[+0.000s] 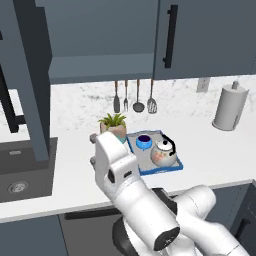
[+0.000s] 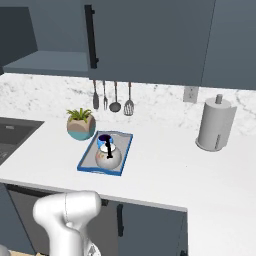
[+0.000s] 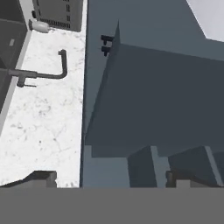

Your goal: Pick the kettle from the counter and place it on the tray. Then pick the mug from the cabinet and place it on the tray. Then close the cabinet doors.

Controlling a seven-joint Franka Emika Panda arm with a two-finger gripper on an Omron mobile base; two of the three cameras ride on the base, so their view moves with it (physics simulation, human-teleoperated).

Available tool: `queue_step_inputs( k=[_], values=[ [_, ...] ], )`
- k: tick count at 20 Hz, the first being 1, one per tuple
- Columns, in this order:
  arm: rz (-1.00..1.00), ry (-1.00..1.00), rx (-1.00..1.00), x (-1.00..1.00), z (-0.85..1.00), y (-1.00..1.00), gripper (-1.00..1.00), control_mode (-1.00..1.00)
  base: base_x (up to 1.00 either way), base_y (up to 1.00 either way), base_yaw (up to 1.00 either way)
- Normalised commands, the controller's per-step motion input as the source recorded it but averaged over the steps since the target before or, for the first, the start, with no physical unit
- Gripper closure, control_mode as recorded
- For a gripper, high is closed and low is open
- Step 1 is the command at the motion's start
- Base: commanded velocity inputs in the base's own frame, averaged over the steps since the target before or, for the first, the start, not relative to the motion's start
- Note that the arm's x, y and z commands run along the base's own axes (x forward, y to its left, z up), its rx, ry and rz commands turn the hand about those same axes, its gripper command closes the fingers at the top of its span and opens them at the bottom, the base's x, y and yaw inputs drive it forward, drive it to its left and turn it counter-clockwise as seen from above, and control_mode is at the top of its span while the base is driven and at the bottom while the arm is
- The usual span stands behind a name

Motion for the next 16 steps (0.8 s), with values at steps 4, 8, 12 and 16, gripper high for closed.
queue_step_inputs(
  k=[4, 8, 12, 16],
  values=[
    [-0.26, -0.11, 0.0, 0.13, -0.36, 0.45, -1.0, -1.0, 0.0, 0.0, 0.0],
    [-0.22, -0.11, 0.0, 0.05, -0.31, 0.27, -1.0, -1.0, 0.0, 0.0, 0.0],
    [-0.22, -0.08, 0.0, 0.08, -0.26, 0.31, -1.0, -1.0, 0.0, 0.0, 0.0],
    [-0.21, -0.06, 0.0, 0.05, -0.13, 0.35, -1.0, -1.0, 0.0, 0.0, 0.0]
  ],
)
